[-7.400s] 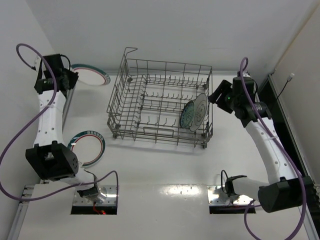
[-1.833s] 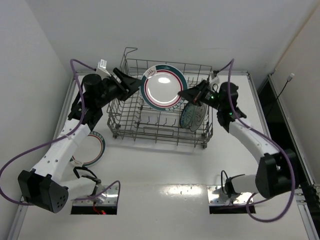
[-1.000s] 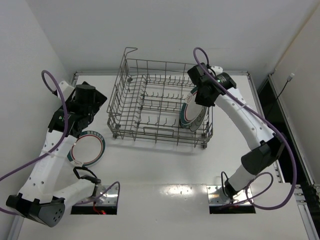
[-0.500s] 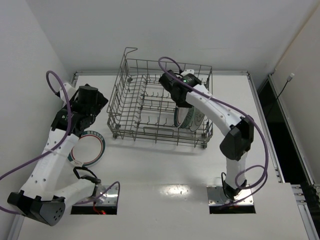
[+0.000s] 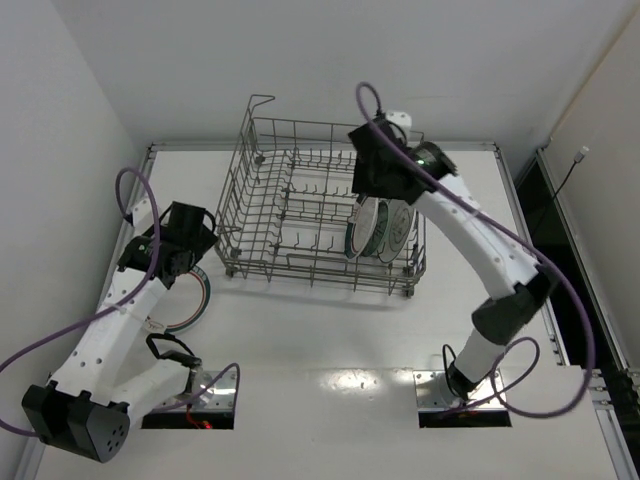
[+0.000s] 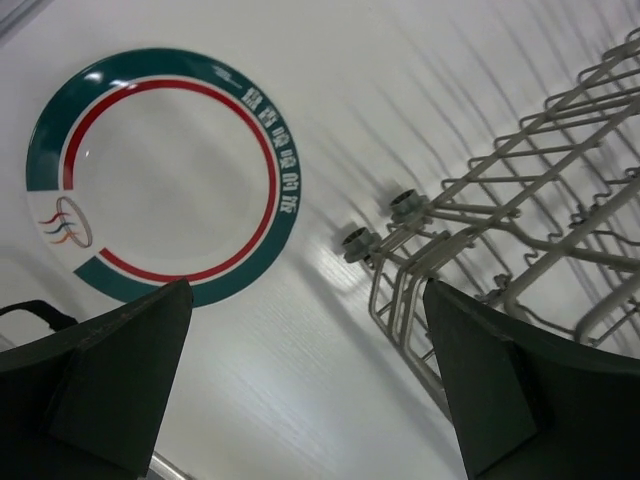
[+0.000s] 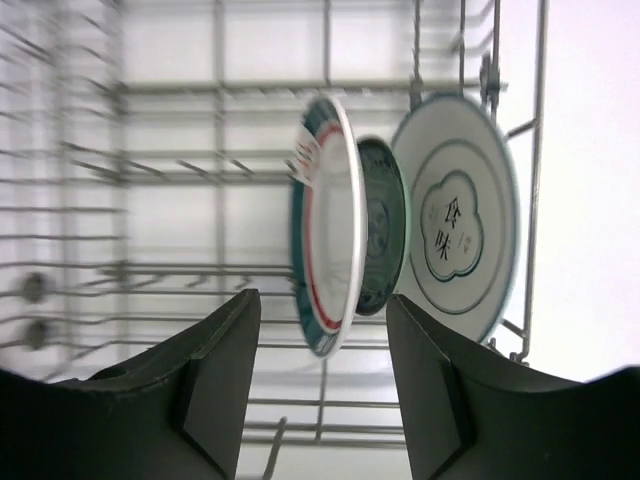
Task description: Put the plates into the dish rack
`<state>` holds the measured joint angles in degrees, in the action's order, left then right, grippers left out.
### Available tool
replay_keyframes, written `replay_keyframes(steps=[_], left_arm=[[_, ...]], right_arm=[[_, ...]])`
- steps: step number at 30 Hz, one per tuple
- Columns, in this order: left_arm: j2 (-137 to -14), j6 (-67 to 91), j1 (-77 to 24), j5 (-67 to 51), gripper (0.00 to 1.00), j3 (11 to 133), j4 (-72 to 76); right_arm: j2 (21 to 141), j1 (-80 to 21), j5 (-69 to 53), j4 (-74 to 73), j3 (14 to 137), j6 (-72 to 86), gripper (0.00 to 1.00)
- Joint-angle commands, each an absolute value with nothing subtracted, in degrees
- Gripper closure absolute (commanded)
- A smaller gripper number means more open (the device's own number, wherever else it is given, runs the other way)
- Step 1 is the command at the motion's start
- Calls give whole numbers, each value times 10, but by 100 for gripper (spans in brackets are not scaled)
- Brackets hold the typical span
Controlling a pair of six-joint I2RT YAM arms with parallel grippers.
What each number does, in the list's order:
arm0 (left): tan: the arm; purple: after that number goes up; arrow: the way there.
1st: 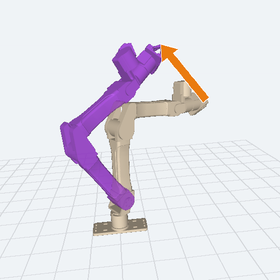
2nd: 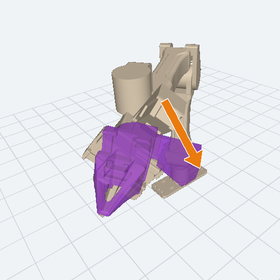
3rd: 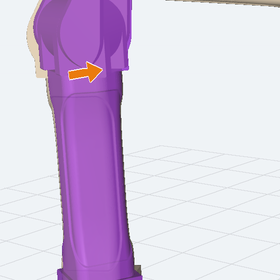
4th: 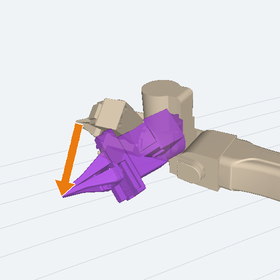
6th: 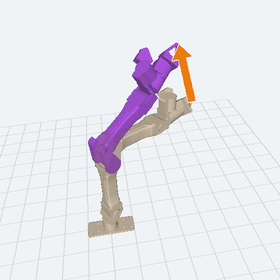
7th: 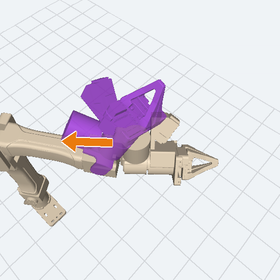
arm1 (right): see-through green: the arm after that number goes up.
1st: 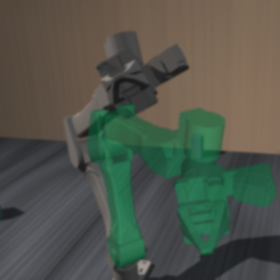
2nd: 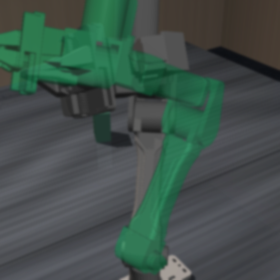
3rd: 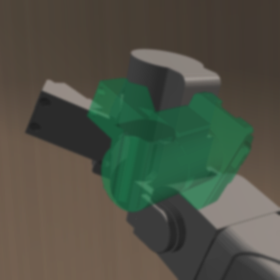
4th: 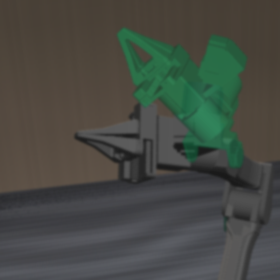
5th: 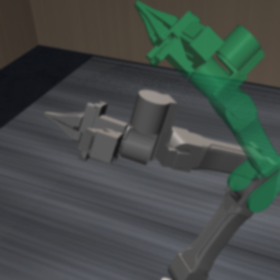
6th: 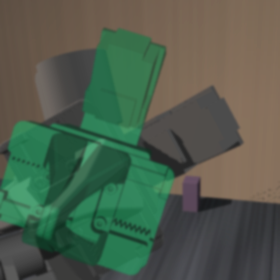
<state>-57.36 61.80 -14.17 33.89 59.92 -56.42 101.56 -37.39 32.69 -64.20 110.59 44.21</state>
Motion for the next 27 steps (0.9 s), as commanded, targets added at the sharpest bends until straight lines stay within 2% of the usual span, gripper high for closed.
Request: replay_keyframes(steps=[1,6,12,27], left_arm=[[-564,623,-128,329,0,574,-600],[-553,666,-66,209,0,474,-590],[-553,695,15,57,0,352,-517],[-530,701,78,65,0,277,-459]], right_arm=[[925,-357,302,-586,1112,415,50],[868,-339,279,-556,1092,404,50],[855,-311,238,-536,1046,394,50],[826,-265,156,-490,970,388,50]])
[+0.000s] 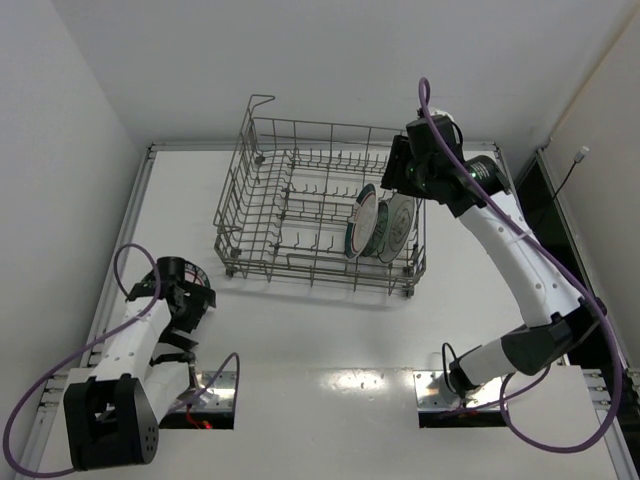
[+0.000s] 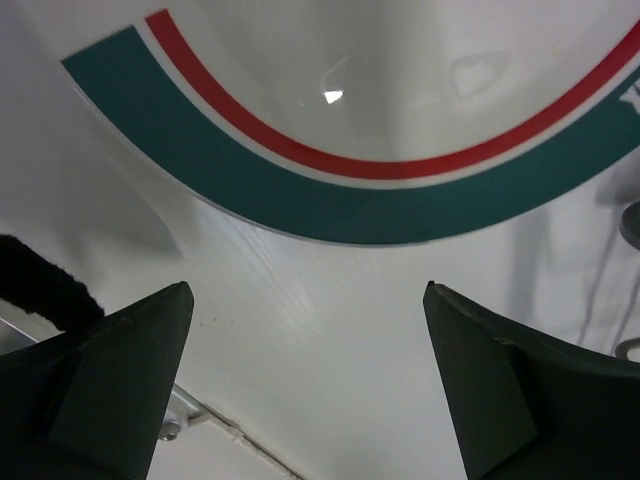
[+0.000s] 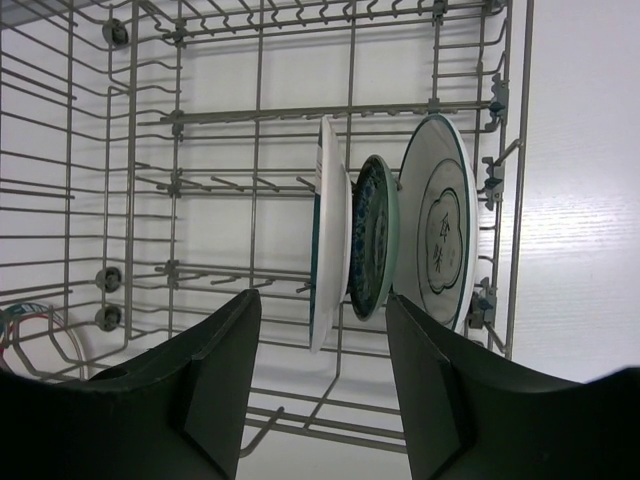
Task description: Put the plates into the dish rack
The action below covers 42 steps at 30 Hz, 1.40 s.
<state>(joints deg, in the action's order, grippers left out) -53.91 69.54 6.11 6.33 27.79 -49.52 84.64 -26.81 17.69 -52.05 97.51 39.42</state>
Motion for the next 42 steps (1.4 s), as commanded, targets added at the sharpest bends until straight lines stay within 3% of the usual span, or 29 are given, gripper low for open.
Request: replay_keyframes(steps=[1,15,17,23,24,26,27,28,36,42], left_arm=[[-536,695,92,65,0,271,-453],[-666,631,233,19,0,293,-317],[-674,624,242,14,7,285,-292],[-686,597,274,-23,49,257,-223],[-691,597,282,-33,62,257,-217],[-698,584,290,-44,76,257,-206],[-704,576,296,-44,91,267,-200],[-704,576,296,-44,98,276,-200],[-735,590,308,-24,100,418,-270],[-735,642,308,-77,100,497,-271]], right_arm=[[826,-259,150,-490,970,383,51],[821,-254,134,-474,954,378,51],[821,-254,134,-474,954,378,52],[821,-254,122,-463,948,378,52],[821,-254,122,-463,948,378,52],[821,-254,122,-463,948,378,52],[821,-254,122,-463,948,378,52],[821,-254,122,-463,943,378,52],[804,-254,112,-446,927,373,53],[804,-254,84,-430,922,373,53]])
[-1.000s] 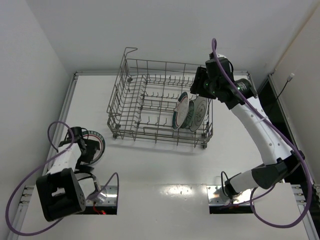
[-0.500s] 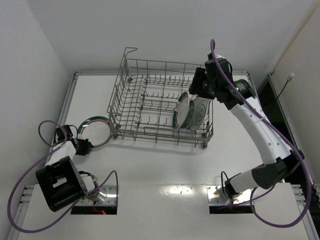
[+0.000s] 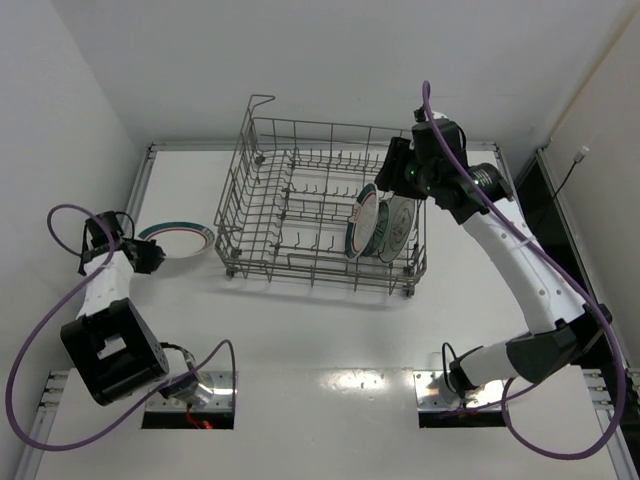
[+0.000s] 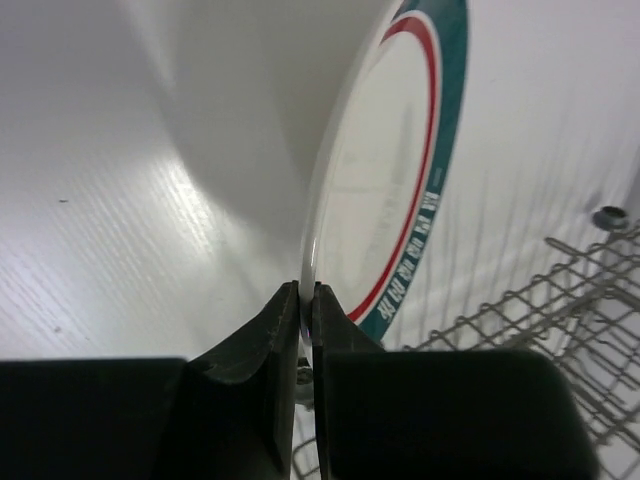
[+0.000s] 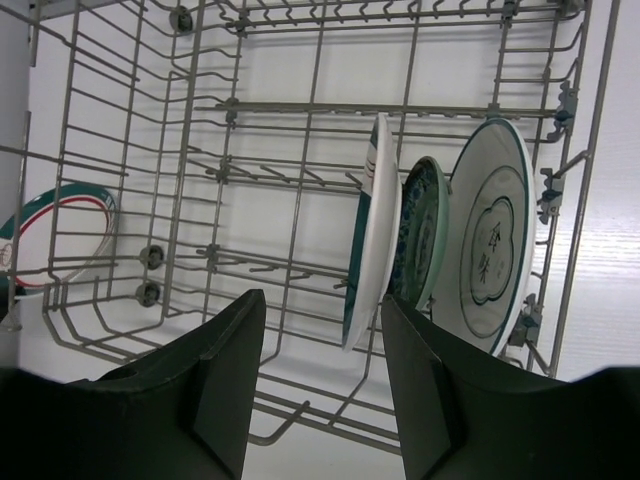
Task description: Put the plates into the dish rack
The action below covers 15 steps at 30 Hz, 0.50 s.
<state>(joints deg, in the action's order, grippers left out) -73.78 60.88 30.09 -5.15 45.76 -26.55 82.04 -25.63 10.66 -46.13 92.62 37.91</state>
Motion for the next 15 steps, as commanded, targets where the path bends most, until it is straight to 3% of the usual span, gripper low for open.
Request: replay_keyframes(steps=[1,13,15], left_arm=[[-735,659,302,-89,100,519,-271],[-764,737,288,-233,100,786,-213],[-764,737,263,-253,100,793,-182]], right_arm=[[804,-254,77,-421,922,373,53],[767,-230,-139,-216,805,390,51],[752,-217,-169,-159,785,416,46]])
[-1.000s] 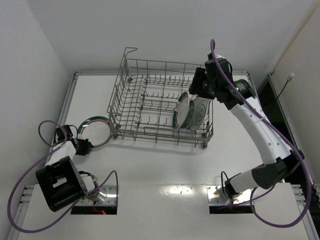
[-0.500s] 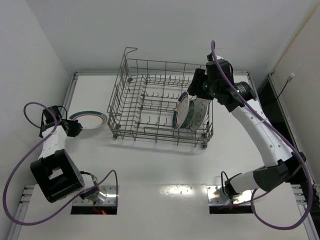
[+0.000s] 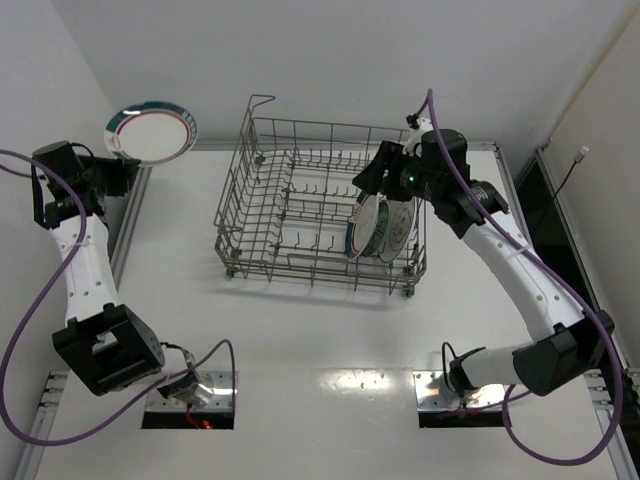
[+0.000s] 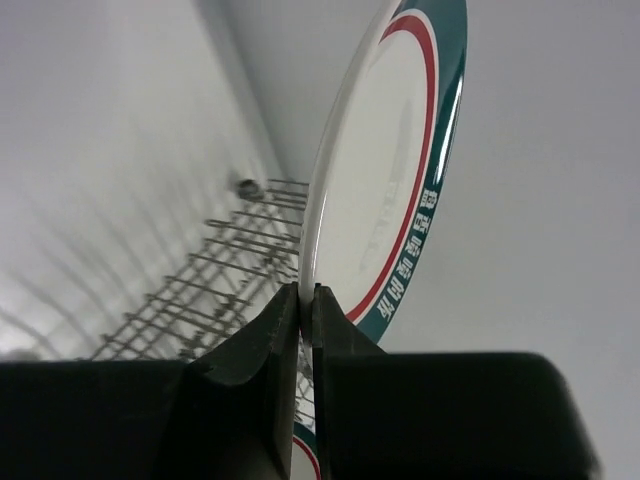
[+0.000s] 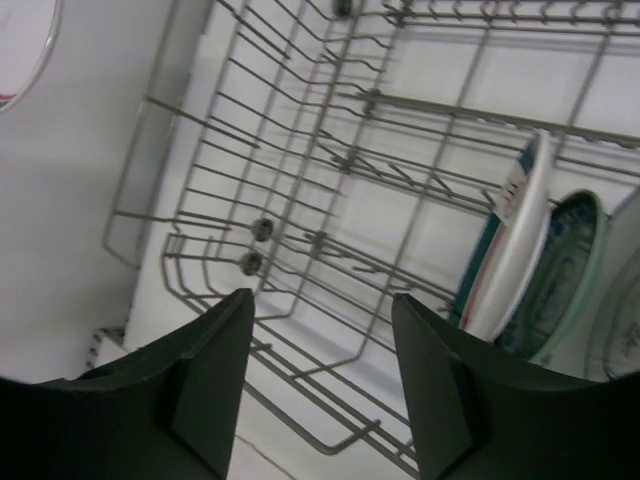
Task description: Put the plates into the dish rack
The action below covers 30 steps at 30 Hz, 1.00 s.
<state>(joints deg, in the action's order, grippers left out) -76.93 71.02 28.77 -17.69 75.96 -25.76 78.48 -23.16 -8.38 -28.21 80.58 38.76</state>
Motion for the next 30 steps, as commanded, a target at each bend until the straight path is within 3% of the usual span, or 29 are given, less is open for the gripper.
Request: replay_keyframes(steps=[1,3,7,14,19,28,29,30], left_arm=[[-764,737,256,-264,100,793,-143],[-764,765,237,-323,100,761,-78],[-743,878,169,-403,100,644,217],[-719,839,11,-402,100,621,196],[-701,822,-45,-388,100,621,181],[-696,781,-164,-346,100,616,139],[-696,781,-171,-346,100,609,139],[-696,781,-177,-346,100,609,139]], right_arm=[[745,-217,-178,-138,761,425,43],[720,-203,-213,-49,711,462,24],[713,-178,-328,137,638,561,18],[712,-178,-344,289,571,623,14],[712,-178,-332,255,579,606,12],[707,-178,-326,255,579,606,16],[707,-178,-320,250,579,606,19],[701,-178,-320,244,579,606,37]])
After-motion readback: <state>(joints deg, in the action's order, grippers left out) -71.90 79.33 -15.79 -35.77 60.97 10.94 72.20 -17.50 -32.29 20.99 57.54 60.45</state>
